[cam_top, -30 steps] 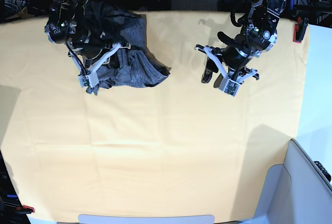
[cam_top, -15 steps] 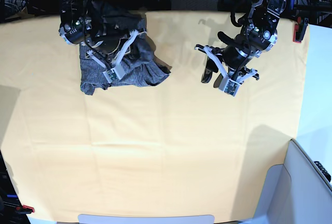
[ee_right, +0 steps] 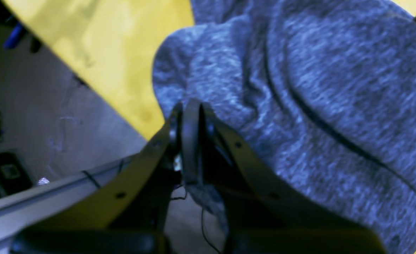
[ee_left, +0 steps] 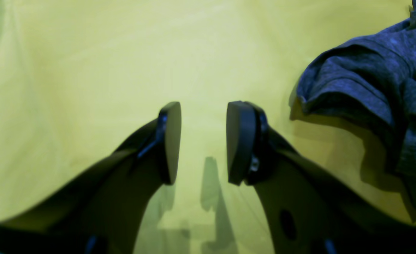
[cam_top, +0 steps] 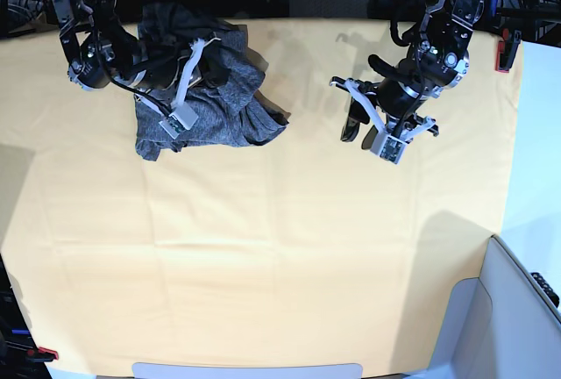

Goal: Fold the T-shirt properly
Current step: 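Lift the right gripper off and regrasp the stack's edge, then press and tuck the stack's loose edge with the right gripper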

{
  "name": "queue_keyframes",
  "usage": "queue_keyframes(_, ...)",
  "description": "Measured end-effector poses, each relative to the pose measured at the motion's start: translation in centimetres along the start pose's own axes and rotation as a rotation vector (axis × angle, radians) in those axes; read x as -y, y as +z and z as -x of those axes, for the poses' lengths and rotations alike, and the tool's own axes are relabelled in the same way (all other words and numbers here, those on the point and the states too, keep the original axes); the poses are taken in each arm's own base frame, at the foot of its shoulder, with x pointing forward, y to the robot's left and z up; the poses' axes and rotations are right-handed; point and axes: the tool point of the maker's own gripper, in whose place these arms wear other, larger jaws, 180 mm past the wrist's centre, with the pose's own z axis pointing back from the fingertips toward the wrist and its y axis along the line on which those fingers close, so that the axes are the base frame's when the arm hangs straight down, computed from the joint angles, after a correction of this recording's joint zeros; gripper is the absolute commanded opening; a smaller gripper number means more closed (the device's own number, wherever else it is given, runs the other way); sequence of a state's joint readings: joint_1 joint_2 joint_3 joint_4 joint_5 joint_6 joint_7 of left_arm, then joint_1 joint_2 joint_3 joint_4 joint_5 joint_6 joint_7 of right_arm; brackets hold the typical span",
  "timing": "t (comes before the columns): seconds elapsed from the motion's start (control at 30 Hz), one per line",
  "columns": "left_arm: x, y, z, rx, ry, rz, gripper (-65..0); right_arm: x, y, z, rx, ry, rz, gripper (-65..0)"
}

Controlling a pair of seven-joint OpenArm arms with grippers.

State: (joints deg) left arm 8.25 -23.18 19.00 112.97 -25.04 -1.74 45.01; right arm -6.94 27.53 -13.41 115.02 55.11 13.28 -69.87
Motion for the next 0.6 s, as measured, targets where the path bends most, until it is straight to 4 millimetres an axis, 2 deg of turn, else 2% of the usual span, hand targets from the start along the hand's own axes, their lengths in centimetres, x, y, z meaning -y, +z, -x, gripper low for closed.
queue_keyframes(0.1,0.0,0.0,0.0,0.001,-0.001,0.000,-43.9,-0.4,0.3,-0.6,0.015,-0.004,-0.030,-64.2)
queue_keyframes(0.27,0.0,0.0,0.0,0.001,0.000,0.000,-43.9,0.8,1.0,-1.9,0.052,0.002,0.007,-64.2)
queue_keyframes(0.37,0.0,0.0,0.1,-0.003,0.001,0.000,-43.9,3.3,2.9,-3.4,0.121,-0.031,0.080,-64.3)
queue_keyframes(0.43,0.0,0.0,0.1,-0.002,0.001,0.000,-43.9,5.8,4.7,-4.4,0.187,-0.070,0.157,-64.3)
queue_keyframes(0.53,0.0,0.0,0.1,-0.003,0.001,0.001,-43.9,9.0,4.9,-3.4,0.174,-0.150,0.264,-64.3)
queue_keyframes(0.6,0.1,0.0,0.1,-0.003,0.000,0.002,-43.9,9.6,4.0,-2.3,0.146,-0.206,0.317,-64.3)
